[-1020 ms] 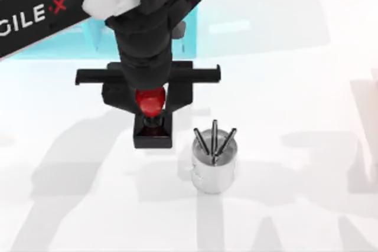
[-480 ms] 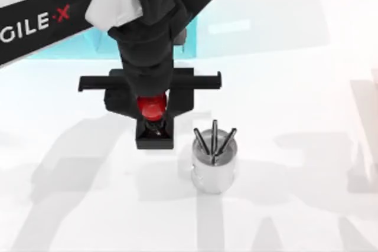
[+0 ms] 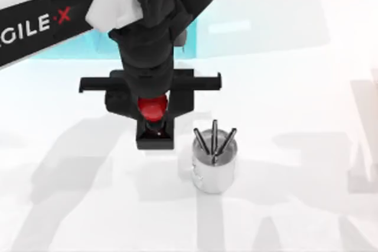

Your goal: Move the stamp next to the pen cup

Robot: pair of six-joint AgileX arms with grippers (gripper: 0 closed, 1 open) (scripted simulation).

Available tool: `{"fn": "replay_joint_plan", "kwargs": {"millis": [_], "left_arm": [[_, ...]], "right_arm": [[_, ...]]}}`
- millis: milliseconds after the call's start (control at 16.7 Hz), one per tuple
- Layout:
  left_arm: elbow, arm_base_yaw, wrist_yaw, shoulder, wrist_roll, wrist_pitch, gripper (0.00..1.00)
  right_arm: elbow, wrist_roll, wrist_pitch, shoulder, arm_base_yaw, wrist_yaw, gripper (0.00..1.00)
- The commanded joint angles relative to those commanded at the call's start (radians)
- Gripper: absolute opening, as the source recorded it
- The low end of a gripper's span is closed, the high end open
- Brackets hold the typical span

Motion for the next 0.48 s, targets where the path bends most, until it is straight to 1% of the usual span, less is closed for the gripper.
{"fn": "replay_joint_plan", "kwargs": {"millis": [480], "left_arm": [[0.0,0.0,0.0,0.0,0.0,0.0,0.83]], "right_arm": [[0.0,0.0,0.0,0.0,0.0,0.0,1.0]]}}
